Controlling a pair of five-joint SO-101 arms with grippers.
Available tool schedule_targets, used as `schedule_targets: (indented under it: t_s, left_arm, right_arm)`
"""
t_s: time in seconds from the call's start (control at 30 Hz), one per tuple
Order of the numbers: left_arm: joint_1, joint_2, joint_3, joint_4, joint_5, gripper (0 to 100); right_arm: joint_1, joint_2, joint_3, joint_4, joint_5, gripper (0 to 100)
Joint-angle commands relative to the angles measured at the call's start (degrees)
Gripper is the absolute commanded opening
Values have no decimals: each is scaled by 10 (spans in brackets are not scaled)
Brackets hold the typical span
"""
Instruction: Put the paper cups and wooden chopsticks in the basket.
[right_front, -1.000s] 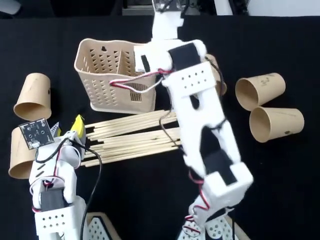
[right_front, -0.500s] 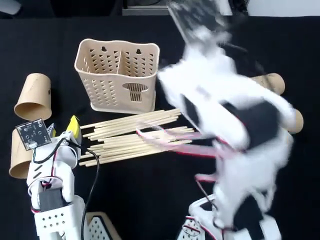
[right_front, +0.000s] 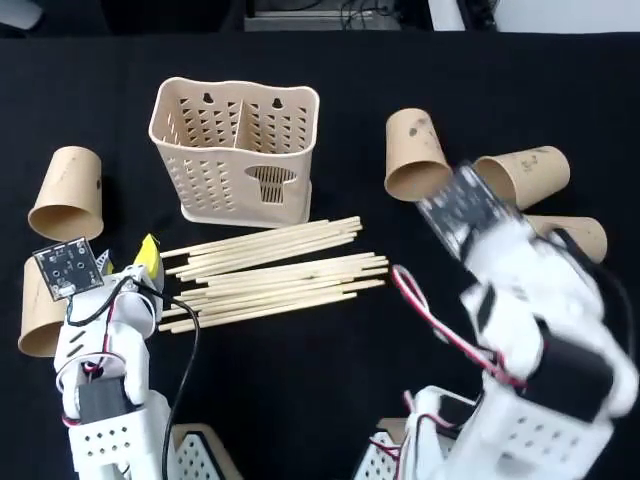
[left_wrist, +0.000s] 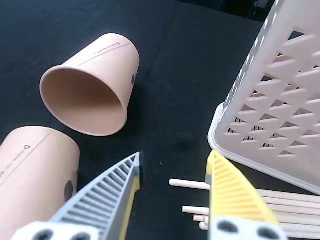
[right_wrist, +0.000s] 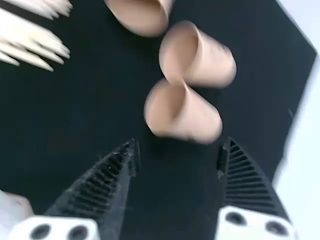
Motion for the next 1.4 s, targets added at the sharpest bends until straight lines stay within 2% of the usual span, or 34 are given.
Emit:
schedule_targets:
  t_s: [0.0,0.17,0.5,0.7,0.9,1.2,1.37]
  left_arm:
    - [-1,-4,-15,1,-2,220]
    - [0,-4,-13,-2,-2,220]
    - [0,-4,-10,3,-4,219]
    - [0,-4,-5,-2,-4,217]
    - [0,-4,-5,-2,-5,217]
    - [0,-4,-4,-2,-5,217]
    - [-2,-4,-4,2,-5,216]
  right_arm:
    - [115,-63,151,-126,62,265]
    - [156,-85,314,-259,65,267]
    - [148,-82,475,-467,63,268]
    - [118,-82,529,-588,4,268]
    - [74,-82,533,-607,-67,269]
    - [71,-81,546,-665,-68,269]
    - [74,-68,515,-627,-68,269]
